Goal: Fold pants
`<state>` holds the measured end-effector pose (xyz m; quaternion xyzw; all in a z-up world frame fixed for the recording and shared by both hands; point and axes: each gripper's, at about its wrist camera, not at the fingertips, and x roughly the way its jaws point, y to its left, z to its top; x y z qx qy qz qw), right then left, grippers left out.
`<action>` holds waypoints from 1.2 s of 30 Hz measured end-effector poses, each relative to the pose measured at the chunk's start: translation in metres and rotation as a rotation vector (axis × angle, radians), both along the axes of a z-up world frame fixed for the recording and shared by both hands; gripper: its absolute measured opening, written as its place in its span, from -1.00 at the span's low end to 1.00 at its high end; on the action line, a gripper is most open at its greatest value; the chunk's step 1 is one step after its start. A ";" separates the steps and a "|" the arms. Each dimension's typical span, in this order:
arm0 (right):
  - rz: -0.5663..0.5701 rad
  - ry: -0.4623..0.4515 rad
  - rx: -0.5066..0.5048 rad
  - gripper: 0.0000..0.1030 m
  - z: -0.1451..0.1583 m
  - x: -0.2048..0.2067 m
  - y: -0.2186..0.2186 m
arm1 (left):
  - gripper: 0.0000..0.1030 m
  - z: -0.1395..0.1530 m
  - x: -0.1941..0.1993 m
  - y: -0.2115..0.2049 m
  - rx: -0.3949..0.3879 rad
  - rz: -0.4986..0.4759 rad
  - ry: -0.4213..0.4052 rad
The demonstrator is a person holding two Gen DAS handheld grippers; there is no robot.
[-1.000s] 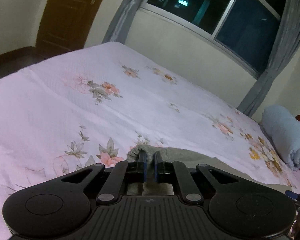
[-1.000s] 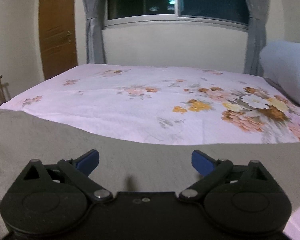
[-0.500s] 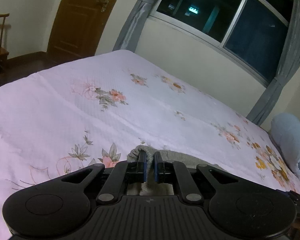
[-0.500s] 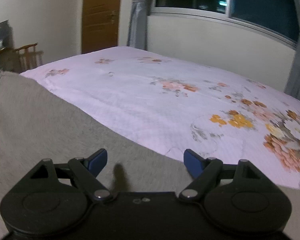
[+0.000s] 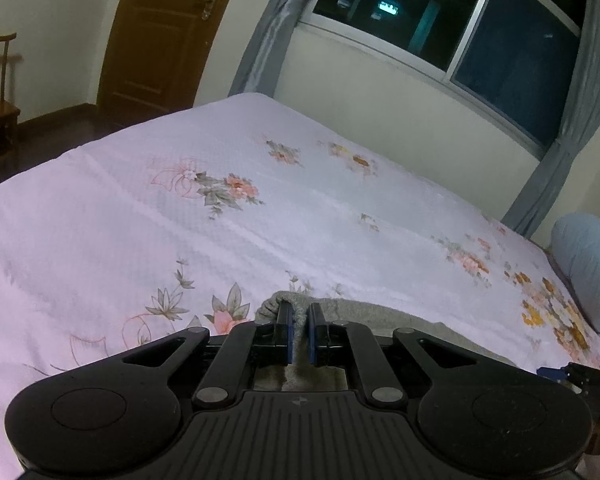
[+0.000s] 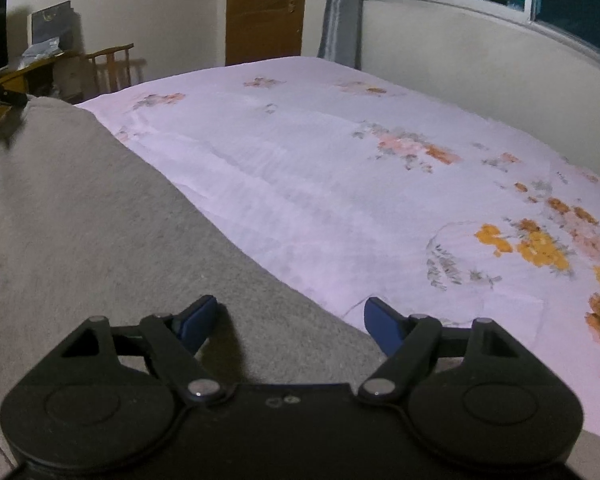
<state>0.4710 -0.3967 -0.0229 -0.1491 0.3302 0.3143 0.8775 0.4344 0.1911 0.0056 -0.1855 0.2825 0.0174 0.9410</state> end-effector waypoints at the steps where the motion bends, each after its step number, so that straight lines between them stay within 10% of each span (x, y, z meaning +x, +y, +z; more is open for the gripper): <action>1: 0.003 0.015 0.005 0.27 -0.001 0.002 -0.001 | -0.86 0.001 0.000 -0.001 0.002 -0.001 0.001; 4: 0.005 0.041 0.018 -0.02 -0.003 0.005 -0.002 | -0.86 0.002 0.000 -0.002 0.008 -0.005 0.002; 8: -0.007 0.035 0.023 -0.91 0.000 0.003 -0.003 | -0.86 0.001 0.001 -0.003 0.018 -0.013 0.011; 36: -0.020 -0.043 -0.002 -1.00 0.047 -0.054 -0.007 | -0.86 0.008 -0.011 -0.003 0.056 -0.075 0.019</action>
